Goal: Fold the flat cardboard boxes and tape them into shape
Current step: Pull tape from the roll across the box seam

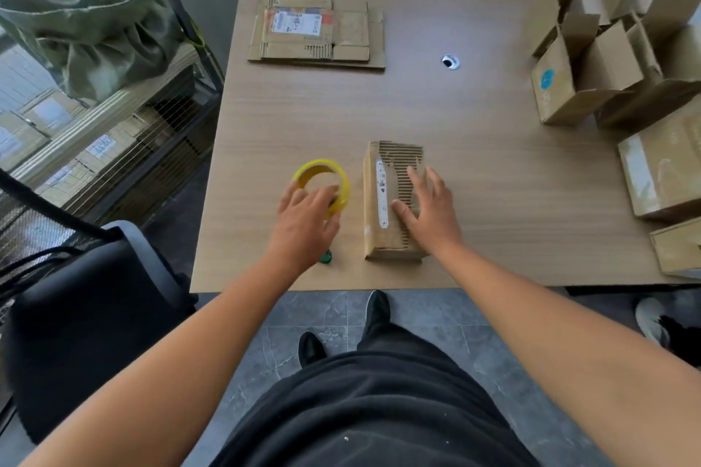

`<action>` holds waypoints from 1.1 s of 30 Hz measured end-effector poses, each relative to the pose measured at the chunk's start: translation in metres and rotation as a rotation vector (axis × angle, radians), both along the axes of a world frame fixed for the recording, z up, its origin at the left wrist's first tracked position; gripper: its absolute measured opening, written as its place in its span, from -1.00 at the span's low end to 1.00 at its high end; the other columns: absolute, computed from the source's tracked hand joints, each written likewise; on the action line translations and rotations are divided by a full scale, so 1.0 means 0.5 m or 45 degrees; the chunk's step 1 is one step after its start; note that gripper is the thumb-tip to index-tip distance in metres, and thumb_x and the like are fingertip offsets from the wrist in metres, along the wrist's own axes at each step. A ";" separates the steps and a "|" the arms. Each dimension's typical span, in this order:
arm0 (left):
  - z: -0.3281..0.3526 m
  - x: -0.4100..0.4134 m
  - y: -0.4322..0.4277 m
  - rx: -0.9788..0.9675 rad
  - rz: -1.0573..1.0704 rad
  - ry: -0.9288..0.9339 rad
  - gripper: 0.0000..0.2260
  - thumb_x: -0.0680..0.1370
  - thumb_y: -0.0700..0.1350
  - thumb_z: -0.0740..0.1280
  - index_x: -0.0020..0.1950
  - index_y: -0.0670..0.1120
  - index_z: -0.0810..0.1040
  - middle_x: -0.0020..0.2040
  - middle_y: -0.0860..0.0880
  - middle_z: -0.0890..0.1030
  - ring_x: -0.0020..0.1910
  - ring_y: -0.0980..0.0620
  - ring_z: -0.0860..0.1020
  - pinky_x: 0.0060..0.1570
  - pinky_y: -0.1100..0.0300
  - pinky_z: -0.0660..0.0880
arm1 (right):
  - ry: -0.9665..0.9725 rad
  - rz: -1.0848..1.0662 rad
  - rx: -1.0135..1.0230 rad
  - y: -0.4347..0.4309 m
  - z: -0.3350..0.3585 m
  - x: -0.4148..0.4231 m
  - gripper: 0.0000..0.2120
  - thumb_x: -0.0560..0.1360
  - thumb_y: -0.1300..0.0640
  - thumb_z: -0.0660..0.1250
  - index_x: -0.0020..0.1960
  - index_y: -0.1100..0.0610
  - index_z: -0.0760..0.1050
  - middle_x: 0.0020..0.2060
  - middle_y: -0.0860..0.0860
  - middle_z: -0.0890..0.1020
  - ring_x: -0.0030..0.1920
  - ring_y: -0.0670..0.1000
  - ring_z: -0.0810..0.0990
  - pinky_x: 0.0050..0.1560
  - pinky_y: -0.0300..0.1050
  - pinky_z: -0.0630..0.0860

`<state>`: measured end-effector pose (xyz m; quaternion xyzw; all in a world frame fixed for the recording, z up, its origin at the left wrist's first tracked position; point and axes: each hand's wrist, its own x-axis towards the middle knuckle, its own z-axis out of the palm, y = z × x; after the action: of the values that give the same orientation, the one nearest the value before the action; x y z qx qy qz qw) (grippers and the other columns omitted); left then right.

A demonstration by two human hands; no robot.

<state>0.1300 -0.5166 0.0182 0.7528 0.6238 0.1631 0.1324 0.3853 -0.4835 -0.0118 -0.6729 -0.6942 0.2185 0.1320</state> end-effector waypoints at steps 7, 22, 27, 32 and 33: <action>0.025 0.134 0.110 -0.072 -0.286 0.127 -0.76 0.60 0.03 0.24 0.26 0.04 0.42 0.21 0.08 0.62 0.30 -0.06 0.45 0.56 0.01 -0.12 | 0.263 0.034 0.217 0.017 0.003 0.019 -0.27 0.54 -0.15 0.40 0.58 0.13 0.25 0.40 0.11 0.44 0.38 0.14 0.36 0.45 0.04 0.25; 0.016 0.167 0.176 0.092 -0.198 0.156 -0.72 0.50 0.15 0.31 0.11 0.03 0.61 0.07 0.08 0.60 0.07 0.00 0.61 0.42 -0.02 0.22 | 0.527 0.208 0.173 0.116 0.034 0.052 -0.92 0.58 0.10 0.40 -0.05 0.10 0.54 -0.11 -0.10 0.59 0.01 0.05 0.47 0.09 0.14 0.37; 0.034 0.164 0.221 0.218 -0.262 0.269 -0.55 0.49 0.34 0.30 -0.07 -0.02 0.70 -0.09 0.05 0.65 -0.08 -0.01 0.64 0.41 -0.09 0.24 | 0.841 0.018 -0.183 0.174 0.063 0.052 -0.85 0.62 0.15 0.32 -0.11 0.16 0.46 -0.24 -0.02 0.57 -0.19 -0.05 0.49 -0.12 -0.13 0.40; 0.054 0.158 0.259 0.215 -0.307 0.373 -0.64 0.47 0.25 0.45 -0.22 -0.05 0.61 -0.22 0.02 0.60 -0.16 -0.09 0.60 0.32 -0.10 0.32 | 0.858 -0.084 -0.285 0.212 0.071 0.055 -0.85 0.63 0.13 0.31 -0.08 0.18 0.48 -0.20 -0.02 0.63 -0.22 -0.11 0.51 -0.17 -0.18 0.36; 0.052 0.159 0.259 0.188 -0.304 0.369 -0.65 0.48 0.24 0.45 -0.18 -0.05 0.62 -0.17 0.01 0.61 -0.13 -0.10 0.61 0.32 -0.11 0.33 | 0.811 -0.051 -0.294 0.218 0.071 0.055 -0.85 0.63 0.12 0.30 -0.08 0.16 0.46 -0.22 -0.03 0.61 -0.23 -0.08 0.50 -0.18 -0.13 0.35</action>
<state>0.2093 -0.3873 0.0442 0.8447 0.5290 0.0815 0.0039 0.4128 -0.3747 0.0236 -0.5949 -0.5756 0.4923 0.2693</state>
